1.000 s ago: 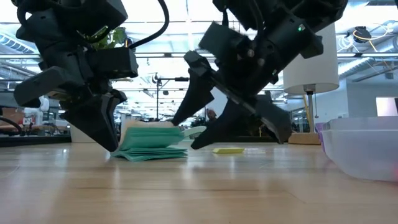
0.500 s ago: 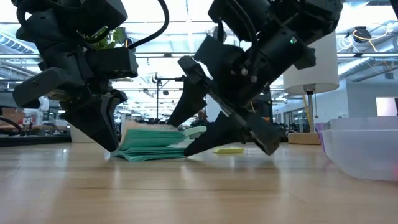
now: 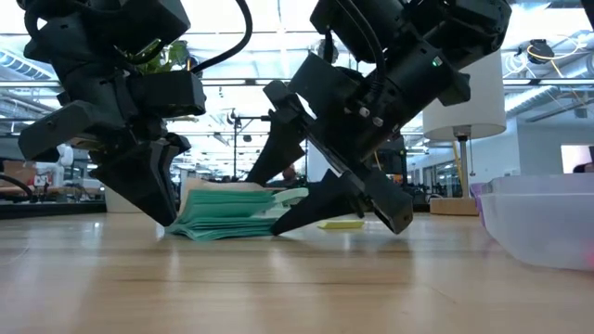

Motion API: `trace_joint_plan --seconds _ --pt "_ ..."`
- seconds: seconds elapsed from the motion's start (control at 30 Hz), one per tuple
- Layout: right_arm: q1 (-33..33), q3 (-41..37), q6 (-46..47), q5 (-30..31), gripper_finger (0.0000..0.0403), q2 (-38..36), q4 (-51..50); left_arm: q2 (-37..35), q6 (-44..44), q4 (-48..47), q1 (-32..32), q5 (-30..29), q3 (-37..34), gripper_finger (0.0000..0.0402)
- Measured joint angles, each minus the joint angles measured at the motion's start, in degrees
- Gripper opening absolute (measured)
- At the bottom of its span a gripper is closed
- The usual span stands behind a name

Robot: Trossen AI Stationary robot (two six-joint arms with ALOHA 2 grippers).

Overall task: Pack school essentials
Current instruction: Put the blue sticky notes into the violet supply box

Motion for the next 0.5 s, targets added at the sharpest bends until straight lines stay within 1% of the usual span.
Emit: trace_joint_plan --seconds 0.17,0.23,0.3,0.5 --pt "0.0 0.0 -0.4 0.3 0.0228 0.0 0.8 0.0 0.1 0.0 0.0 0.0 0.0 0.0006" --pt "0.0 0.0 -0.5 1.7 0.0222 0.0 1.1 0.0 0.1 0.0 0.0 0.0 0.0 0.0003" --pt "0.0 0.0 -0.6 3.0 0.0219 0.0 1.2 0.0 0.1 0.0 0.0 0.0 0.0 0.0003" --pt "-0.1 0.0 -1.7 2.9 0.0217 0.0 1.2 0.0 0.1 0.0 0.0 0.0 0.0 0.0004"
